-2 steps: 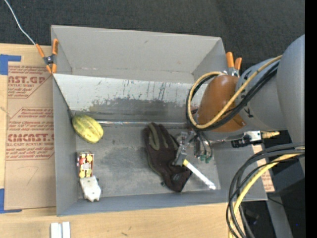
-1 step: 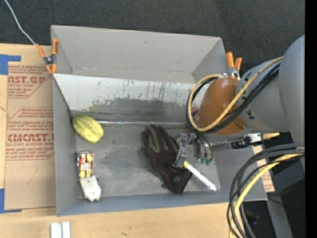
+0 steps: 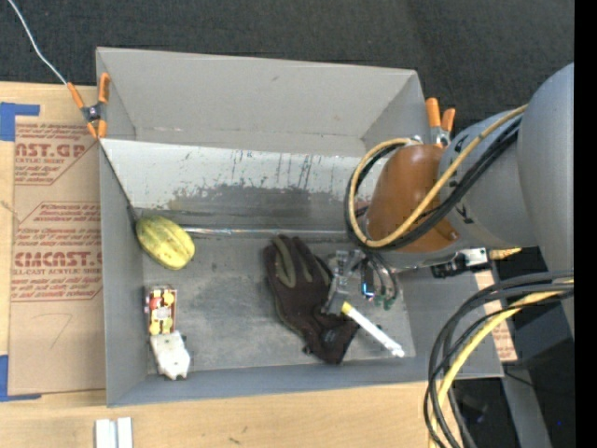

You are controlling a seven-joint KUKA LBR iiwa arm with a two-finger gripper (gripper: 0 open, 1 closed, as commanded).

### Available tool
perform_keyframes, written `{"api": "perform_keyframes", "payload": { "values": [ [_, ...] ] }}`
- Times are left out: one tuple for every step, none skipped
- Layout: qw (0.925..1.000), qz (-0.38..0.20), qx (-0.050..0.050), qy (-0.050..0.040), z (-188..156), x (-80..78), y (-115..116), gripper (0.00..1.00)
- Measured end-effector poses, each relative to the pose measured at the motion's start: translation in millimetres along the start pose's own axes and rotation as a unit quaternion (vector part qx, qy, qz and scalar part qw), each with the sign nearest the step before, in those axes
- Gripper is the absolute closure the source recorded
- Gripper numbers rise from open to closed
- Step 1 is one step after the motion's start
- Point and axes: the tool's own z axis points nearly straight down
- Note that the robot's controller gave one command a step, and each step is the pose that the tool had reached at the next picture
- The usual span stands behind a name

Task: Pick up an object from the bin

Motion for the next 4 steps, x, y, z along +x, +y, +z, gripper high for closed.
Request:
{"api": "perform_keyframes", "payload": {
  "values": [
    [1.0,-0.008,0.0,0.0036,-77.9,4.2,-3.3,1.0],
    [0.9998,-0.019,-0.001,-0.0031,-29.1,-1.5,1.6,1.0],
    [0.9998,-0.021,0.0,-0.0016,-14.1,-0.7,2.9,1.0],
    [0.9908,-0.135,0.0,-0.0005,-64.3,23.1,11.3,1.0]
  ]
}}
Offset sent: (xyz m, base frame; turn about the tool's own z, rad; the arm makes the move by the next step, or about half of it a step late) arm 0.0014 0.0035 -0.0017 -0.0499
